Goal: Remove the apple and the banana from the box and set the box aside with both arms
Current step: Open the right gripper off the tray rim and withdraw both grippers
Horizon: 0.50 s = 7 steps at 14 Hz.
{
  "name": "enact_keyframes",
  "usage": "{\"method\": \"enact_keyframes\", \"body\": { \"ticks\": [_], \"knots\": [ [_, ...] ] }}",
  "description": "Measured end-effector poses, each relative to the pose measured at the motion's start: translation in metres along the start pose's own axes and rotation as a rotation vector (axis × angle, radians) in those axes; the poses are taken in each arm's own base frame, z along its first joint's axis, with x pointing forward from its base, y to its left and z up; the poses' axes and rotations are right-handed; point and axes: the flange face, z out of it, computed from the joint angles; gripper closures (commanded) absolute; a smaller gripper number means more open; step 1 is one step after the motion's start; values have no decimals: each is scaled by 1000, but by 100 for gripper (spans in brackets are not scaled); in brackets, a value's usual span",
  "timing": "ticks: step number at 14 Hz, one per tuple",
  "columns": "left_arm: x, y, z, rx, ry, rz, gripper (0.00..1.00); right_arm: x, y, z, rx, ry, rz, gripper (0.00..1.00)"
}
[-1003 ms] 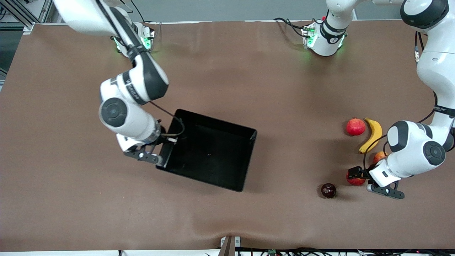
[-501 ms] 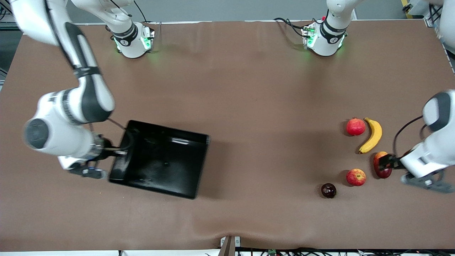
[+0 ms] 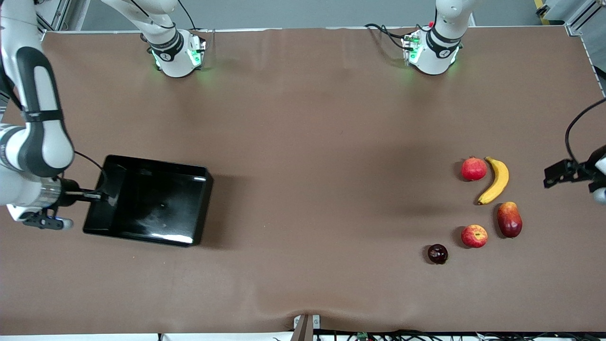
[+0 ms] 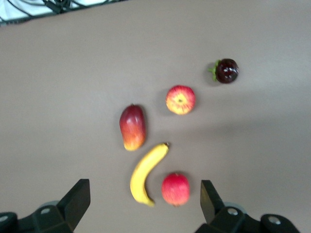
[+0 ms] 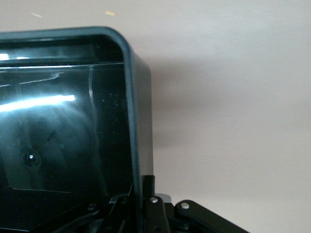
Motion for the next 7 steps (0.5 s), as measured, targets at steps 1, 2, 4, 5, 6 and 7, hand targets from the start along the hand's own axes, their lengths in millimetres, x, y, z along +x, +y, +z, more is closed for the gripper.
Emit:
{"method": "enact_keyframes", "body": {
  "ticks": [1,2,4,5,6,7],
  "knots": [
    [-7,0,-10,2,-11,-11,0,-3,17,4,-11,5,-13,100],
    [-14,0,-18,7,-26,-20,0,-5,33,9,-18,17,-35,100],
    [-24,2,-32,11,-47,-32,0,-10,60,17,-23,47,-76,100],
    [-28,5,-40,13,-46,-34,0,-13,75,19,-25,62,-92,100],
    [-31,9,-47,18,-41,-35,0,-14,88,19,-29,81,-104,100],
    [-33,12,-53,18,-37,-36,0,-14,97,19,-34,100,-106,100]
  ]
}}
